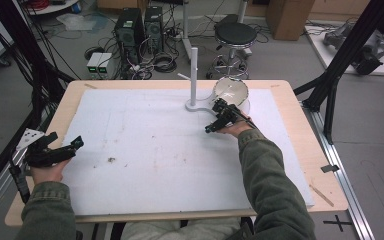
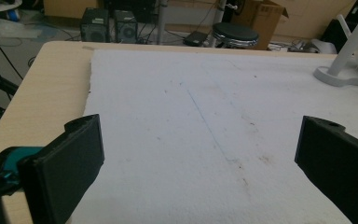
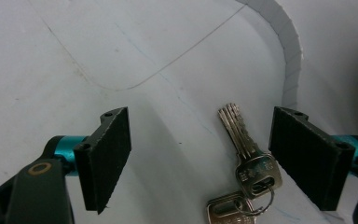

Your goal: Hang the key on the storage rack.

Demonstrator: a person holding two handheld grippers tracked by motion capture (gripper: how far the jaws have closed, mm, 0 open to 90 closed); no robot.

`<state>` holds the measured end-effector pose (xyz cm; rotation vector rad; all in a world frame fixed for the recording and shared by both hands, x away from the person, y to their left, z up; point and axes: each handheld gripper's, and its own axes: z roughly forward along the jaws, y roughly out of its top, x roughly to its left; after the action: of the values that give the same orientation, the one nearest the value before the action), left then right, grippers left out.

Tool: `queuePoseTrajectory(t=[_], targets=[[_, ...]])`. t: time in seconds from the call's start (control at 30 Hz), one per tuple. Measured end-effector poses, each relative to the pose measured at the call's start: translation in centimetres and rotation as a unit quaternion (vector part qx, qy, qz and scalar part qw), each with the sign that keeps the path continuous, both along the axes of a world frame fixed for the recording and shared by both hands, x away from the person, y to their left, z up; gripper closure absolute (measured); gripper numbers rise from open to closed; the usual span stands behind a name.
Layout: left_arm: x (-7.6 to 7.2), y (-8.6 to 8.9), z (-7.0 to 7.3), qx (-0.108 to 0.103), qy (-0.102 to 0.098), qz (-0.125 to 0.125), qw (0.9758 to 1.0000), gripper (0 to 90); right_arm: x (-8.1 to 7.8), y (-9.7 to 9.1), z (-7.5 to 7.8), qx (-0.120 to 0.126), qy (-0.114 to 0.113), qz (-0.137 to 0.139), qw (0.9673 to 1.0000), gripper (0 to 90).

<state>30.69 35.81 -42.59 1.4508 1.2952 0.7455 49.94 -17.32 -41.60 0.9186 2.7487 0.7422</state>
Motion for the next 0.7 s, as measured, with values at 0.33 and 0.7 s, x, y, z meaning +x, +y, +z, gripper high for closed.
queuePoseTrajectory(t=[0.33, 0.7], targets=[[0.1, -0.1, -0.1, 0.004, 0.004, -0.005, 1.0, 1.7, 1.0, 0.1, -0.4, -0.012, -0.006, 0.015, 0.9998, 37.7], [0.1, -0.2, -0.1, 0.003, 0.003, -0.006, 1.0, 1.7, 1.3, -0.6, -0.6, -0.028, -0.001, -0.004, 0.9996, 80.1]])
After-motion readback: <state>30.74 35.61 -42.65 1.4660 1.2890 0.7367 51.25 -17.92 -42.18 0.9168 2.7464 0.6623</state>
